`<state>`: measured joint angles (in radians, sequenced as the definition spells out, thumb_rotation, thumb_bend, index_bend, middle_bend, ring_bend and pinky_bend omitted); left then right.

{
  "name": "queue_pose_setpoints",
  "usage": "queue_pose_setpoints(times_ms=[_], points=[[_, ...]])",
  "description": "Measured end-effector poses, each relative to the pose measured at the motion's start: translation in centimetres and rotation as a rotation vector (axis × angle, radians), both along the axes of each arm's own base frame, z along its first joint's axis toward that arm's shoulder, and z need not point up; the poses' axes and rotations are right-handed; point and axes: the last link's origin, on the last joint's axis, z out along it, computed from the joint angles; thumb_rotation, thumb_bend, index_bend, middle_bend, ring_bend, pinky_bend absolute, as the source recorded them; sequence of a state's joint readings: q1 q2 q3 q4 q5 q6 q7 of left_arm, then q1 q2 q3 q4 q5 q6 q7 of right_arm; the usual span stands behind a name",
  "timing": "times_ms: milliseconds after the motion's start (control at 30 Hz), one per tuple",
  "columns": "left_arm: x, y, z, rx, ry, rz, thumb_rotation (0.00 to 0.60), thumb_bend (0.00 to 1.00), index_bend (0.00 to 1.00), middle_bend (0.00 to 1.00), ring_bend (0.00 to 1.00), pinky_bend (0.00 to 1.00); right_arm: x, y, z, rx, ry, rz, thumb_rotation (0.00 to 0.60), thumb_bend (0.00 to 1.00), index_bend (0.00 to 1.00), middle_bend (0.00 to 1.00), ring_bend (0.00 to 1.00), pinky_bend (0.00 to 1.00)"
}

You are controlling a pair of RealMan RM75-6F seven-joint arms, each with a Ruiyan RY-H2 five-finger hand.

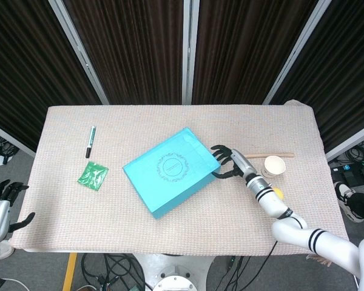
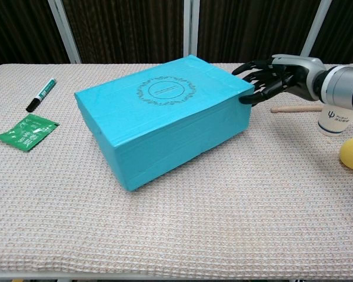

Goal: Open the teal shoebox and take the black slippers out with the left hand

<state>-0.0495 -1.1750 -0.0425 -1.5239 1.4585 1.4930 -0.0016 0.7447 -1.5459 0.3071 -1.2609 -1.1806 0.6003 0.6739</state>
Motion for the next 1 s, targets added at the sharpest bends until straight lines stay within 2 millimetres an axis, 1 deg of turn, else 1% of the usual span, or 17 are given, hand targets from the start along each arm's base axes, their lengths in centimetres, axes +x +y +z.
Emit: queue_pose_setpoints(times_ms=[133, 233, 333, 400, 433, 533, 633, 667, 733, 767, 867, 967, 1000], points=[[0.1, 0.3, 0.1, -0.007, 0.003, -0.015, 0.600, 0.18, 0.25, 0.19, 0.10, 0.08, 1.7, 0.1, -1.0, 0.023, -0.046, 0.006, 0.600, 0.11, 0.21, 0.27, 0.30, 0.37], [0.4, 1.0, 0.0, -0.030, 0.007, -0.046, 0.600, 0.18, 0.25, 0.19, 0.10, 0.08, 2.8, -0.4, -1.2, 0.023, -0.067, 0.016, 0.600, 0.12, 0.20, 0.24, 0.28, 0.37], [1.0, 2.1, -0.2, -0.060, -0.004, -0.096, 0.600, 0.18, 0.25, 0.19, 0.10, 0.08, 3.6, -1.2, -0.7, 0.024, -0.058, 0.038, 0.600, 0.12, 0.12, 0.15, 0.22, 0.35], [1.6, 3.1, -0.4, -0.084, -0.016, -0.132, 0.600, 0.18, 0.25, 0.19, 0.10, 0.08, 3.7, -1.7, 0.2, 0.016, -0.033, 0.058, 0.600, 0.13, 0.03, 0.08, 0.14, 0.28], [1.9, 3.7, -0.6, -0.094, -0.019, -0.154, 0.600, 0.18, 0.24, 0.19, 0.10, 0.08, 3.7, -1.9, 0.8, 0.013, -0.018, 0.067, 0.600, 0.13, 0.01, 0.06, 0.13, 0.26], [3.3, 5.6, -1.5, -0.138, -0.025, -0.239, 0.600, 0.18, 0.22, 0.19, 0.10, 0.09, 3.8, -2.5, 3.5, -0.017, 0.028, 0.106, 0.600, 0.13, 0.00, 0.04, 0.10, 0.24], [4.8, 7.2, -3.3, -0.194, -0.025, -0.319, 0.600, 0.17, 0.19, 0.19, 0.10, 0.09, 4.1, -2.6, 7.2, -0.085, 0.051, 0.150, 0.600, 0.13, 0.00, 0.04, 0.10, 0.24], [5.4, 7.7, -4.1, -0.213, -0.025, -0.349, 0.600, 0.17, 0.18, 0.19, 0.10, 0.09, 4.2, -2.5, 8.9, -0.120, 0.058, 0.167, 0.600, 0.13, 0.00, 0.04, 0.10, 0.24], [6.2, 8.5, -5.3, -0.238, -0.026, -0.391, 0.600, 0.17, 0.16, 0.17, 0.10, 0.09, 4.1, -2.3, 11.4, -0.175, 0.079, 0.188, 0.600, 0.13, 0.00, 0.04, 0.10, 0.24], [6.7, 8.9, -6.1, -0.253, -0.023, -0.417, 0.600, 0.17, 0.15, 0.16, 0.10, 0.09, 4.0, -2.0, 13.0, -0.209, 0.100, 0.199, 0.600, 0.13, 0.00, 0.04, 0.10, 0.24], [7.5, 10.0, -7.9, -0.274, 0.000, -0.476, 0.600, 0.17, 0.14, 0.14, 0.10, 0.10, 3.3, -0.9, 16.5, -0.272, 0.148, 0.210, 0.600, 0.13, 0.00, 0.04, 0.10, 0.24], [8.1, 10.7, -9.9, -0.284, 0.026, -0.528, 0.600, 0.17, 0.12, 0.11, 0.08, 0.11, 2.1, 0.7, 18.9, -0.307, 0.186, 0.192, 0.600, 0.13, 0.00, 0.04, 0.10, 0.24], [8.3, 10.9, -10.4, -0.287, 0.034, -0.541, 0.600, 0.17, 0.11, 0.09, 0.07, 0.11, 1.6, 1.2, 19.4, -0.314, 0.197, 0.183, 0.600, 0.13, 0.00, 0.04, 0.10, 0.24]])
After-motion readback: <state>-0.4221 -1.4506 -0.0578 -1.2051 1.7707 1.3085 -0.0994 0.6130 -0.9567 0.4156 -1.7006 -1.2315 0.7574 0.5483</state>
